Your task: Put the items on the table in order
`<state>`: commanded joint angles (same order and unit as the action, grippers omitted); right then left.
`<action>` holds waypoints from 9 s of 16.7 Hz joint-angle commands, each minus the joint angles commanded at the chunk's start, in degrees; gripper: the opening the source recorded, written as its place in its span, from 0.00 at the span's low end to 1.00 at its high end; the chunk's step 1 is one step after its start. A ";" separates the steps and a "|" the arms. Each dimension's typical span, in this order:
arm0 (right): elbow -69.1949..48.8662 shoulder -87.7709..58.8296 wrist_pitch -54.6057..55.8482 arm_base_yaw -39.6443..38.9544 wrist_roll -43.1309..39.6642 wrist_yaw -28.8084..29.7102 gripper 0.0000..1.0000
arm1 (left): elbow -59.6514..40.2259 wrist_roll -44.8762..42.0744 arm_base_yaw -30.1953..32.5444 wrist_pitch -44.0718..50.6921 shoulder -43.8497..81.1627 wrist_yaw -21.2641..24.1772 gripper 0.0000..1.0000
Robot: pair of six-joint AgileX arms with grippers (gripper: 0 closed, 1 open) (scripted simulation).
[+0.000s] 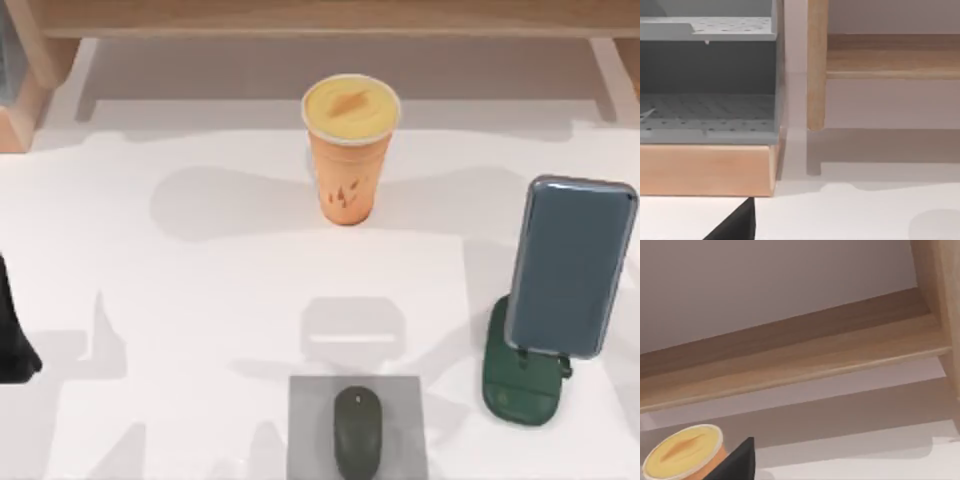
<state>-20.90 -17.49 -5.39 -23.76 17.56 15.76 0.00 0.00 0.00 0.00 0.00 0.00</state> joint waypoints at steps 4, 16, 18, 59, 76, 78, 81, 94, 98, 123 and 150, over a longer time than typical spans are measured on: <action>11.10 9.38 3.52 13.54 -9.38 -8.09 1.00 | 0.00 0.00 0.00 0.00 0.00 0.00 1.00; 20.90 17.50 5.38 23.76 -17.56 -15.76 1.00 | -0.09 0.03 0.44 -0.34 0.56 -0.28 1.00; 20.90 17.50 5.38 23.76 -17.56 -15.76 1.00 | -0.56 0.15 2.57 -2.03 3.44 -1.73 1.00; 20.90 17.50 5.38 23.76 -17.56 -15.76 1.00 | -64.75 -0.27 46.33 -73.79 137.87 -43.24 1.00; 20.90 17.50 5.38 23.76 -17.56 -15.76 1.00 | -65.49 -0.26 45.96 -73.35 138.18 -42.87 0.10; 20.90 17.50 5.38 23.76 -17.56 -15.76 1.00 | -65.49 -0.26 45.96 -73.35 138.18 -42.87 0.00; 20.90 17.50 5.38 23.76 -17.56 -15.76 1.00 | -65.49 -0.26 45.96 -73.35 138.18 -42.87 0.00; 20.90 17.50 5.38 23.76 -17.56 -15.76 1.00 | -65.14 -0.38 46.13 -71.82 136.23 -42.91 0.00; 20.90 17.50 5.38 23.76 -17.56 -15.76 1.00 | -66.48 -0.52 46.03 -72.45 135.04 -42.68 0.00; 20.90 17.50 5.38 23.76 -17.56 -15.76 1.00 | -83.74 -0.67 23.83 -37.87 118.89 -20.85 0.00; 20.90 17.50 5.38 23.76 -17.56 -15.76 1.00 | -84.07 -0.68 23.09 -36.28 119.20 -20.23 0.00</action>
<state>0.00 0.01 -0.01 0.00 0.00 0.00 -84.07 -0.68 23.09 -36.28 119.20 -20.23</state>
